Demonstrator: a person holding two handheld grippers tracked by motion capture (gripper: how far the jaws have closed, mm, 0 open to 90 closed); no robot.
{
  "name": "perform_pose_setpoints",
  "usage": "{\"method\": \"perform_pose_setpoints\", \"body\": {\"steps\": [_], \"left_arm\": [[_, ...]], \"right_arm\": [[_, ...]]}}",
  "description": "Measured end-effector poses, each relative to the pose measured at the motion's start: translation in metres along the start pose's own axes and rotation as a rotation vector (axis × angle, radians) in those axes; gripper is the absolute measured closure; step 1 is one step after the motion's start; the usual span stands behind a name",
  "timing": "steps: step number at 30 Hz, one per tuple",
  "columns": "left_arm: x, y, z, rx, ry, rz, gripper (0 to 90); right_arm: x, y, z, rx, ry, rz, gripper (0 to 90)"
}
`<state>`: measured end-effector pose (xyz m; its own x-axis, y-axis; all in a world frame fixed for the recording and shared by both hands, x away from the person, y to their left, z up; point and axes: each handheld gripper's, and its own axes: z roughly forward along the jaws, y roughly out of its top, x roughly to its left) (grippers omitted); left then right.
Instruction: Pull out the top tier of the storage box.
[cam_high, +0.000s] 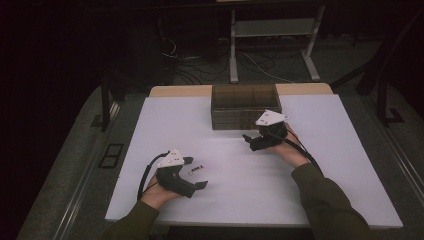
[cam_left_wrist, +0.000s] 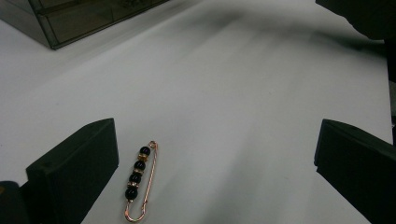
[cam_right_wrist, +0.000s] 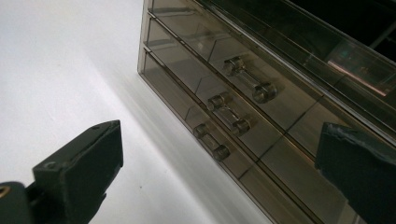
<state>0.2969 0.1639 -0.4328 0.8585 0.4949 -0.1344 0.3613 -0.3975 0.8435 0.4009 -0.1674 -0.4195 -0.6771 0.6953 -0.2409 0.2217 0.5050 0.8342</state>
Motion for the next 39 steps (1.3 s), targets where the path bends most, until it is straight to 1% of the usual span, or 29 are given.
{"method": "perform_pose_setpoints", "body": {"steps": [8,13,18,28,31,39], "left_arm": [[0.0,0.0,0.0,0.002,0.002,0.002,0.0],[0.0,0.0,0.0,0.001,0.001,0.001,0.0],[0.0,0.0,0.0,0.001,0.001,0.0,0.0],[0.0,0.0,0.0,0.006,0.002,0.003,0.0],[0.0,0.0,0.0,0.002,0.003,0.004,0.0],[0.0,0.0,0.0,0.004,0.004,0.005,0.0]], "right_arm": [[0.002,0.0,0.0,0.004,-0.027,-0.038,0.5],[0.003,0.0,0.0,0.006,-0.046,-0.071,0.5],[0.005,0.0,0.0,0.012,-0.056,-0.089,0.5],[0.008,0.001,0.0,0.023,-0.086,-0.151,0.5],[0.009,0.001,0.0,0.025,-0.093,-0.161,0.5],[0.011,0.001,0.001,0.033,-0.119,-0.205,0.5]]}}
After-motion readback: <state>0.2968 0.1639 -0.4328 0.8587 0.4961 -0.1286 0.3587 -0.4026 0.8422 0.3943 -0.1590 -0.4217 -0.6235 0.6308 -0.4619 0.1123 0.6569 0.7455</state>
